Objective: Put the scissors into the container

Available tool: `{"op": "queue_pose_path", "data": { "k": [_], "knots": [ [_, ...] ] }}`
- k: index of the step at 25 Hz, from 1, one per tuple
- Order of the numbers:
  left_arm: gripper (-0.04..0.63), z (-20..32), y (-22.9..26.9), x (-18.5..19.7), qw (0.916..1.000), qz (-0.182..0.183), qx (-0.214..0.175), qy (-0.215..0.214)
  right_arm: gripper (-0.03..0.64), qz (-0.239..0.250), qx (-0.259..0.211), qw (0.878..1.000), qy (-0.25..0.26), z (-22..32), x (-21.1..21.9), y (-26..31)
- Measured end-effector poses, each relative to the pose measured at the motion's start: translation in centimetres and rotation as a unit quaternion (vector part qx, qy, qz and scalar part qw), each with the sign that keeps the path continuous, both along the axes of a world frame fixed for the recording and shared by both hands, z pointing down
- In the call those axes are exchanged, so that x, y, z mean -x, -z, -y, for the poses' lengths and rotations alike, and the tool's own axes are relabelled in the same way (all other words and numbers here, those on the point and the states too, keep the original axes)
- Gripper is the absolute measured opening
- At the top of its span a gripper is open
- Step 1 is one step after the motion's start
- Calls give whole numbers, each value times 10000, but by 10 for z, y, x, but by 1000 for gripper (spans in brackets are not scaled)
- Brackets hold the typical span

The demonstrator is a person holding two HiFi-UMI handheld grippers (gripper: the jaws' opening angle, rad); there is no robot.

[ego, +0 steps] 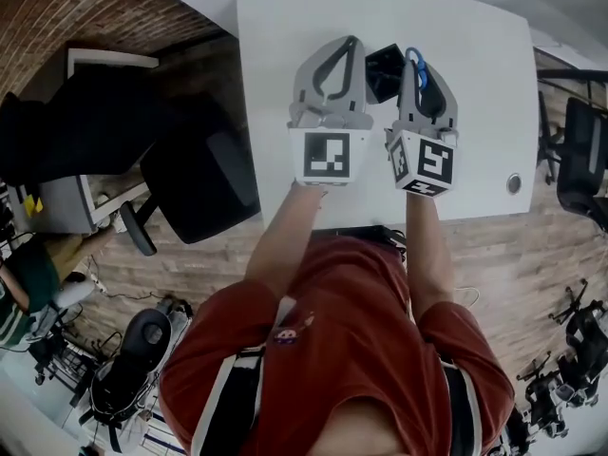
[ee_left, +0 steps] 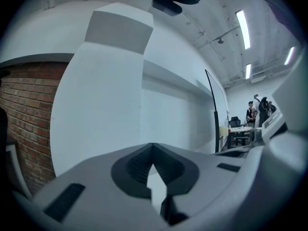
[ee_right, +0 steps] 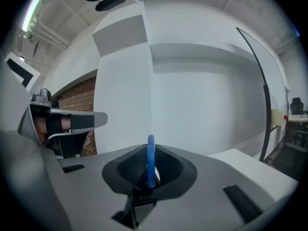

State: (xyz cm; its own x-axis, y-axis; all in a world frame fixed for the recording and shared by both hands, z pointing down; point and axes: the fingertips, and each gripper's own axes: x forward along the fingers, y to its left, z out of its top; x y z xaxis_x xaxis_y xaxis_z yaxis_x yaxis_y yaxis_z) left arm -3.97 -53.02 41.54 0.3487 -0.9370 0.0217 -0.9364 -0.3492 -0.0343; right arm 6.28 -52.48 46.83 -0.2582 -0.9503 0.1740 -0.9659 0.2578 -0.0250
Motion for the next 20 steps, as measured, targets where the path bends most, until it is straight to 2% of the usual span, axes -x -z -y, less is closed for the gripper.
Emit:
{"op": "queue_pose_path", "data": {
  "k": [20],
  "knots": [
    [12, 8, -34, -12, 9995, -54, 311, -76, 55, -41, 364, 9993, 26, 9, 3, -39]
  ]
}}
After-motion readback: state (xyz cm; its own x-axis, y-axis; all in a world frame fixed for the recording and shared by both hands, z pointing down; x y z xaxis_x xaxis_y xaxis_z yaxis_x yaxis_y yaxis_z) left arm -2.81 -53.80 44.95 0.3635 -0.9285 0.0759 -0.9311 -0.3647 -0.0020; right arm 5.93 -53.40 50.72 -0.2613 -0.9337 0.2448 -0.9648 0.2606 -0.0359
